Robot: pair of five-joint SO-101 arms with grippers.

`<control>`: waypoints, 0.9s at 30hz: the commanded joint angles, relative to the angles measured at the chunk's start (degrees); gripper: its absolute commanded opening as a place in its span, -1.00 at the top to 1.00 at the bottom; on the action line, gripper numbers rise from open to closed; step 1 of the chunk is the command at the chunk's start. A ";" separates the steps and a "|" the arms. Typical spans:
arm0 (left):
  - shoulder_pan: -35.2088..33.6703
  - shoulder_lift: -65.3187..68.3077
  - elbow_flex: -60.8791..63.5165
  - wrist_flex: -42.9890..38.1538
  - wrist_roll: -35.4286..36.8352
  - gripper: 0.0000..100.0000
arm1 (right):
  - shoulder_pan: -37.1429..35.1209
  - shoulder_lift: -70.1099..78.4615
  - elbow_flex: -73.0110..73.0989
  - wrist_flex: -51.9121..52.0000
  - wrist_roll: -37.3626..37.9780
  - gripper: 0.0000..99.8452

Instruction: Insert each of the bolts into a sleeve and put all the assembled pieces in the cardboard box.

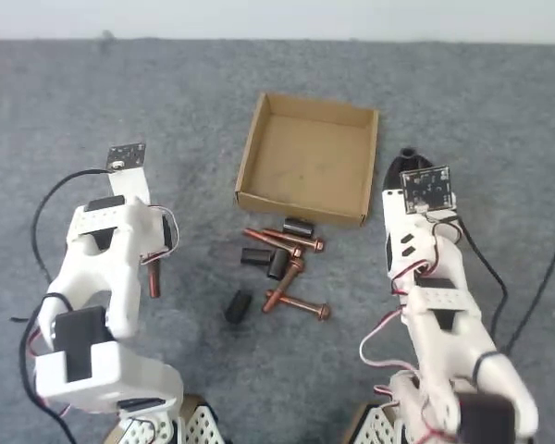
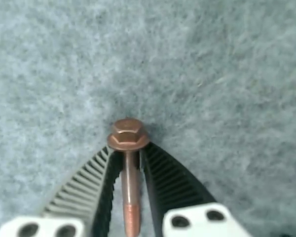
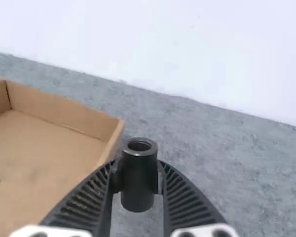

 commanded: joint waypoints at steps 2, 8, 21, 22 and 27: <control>-0.70 -3.60 -0.04 0.88 -0.53 0.98 | -0.13 9.89 -0.97 -15.60 0.62 0.99; -0.70 -3.60 -0.04 0.88 -0.53 0.98 | -1.01 24.92 -5.89 -35.21 0.53 0.99; -0.70 -3.60 -0.04 0.79 -0.62 0.98 | -3.38 42.07 -17.67 -41.98 -2.20 0.99; -0.62 -3.60 -0.04 0.79 -0.62 0.98 | -4.26 42.33 -17.67 -41.98 -4.48 0.99; -0.53 -3.60 -0.04 0.62 -0.62 0.98 | -8.92 43.38 -17.49 -41.98 -11.69 0.99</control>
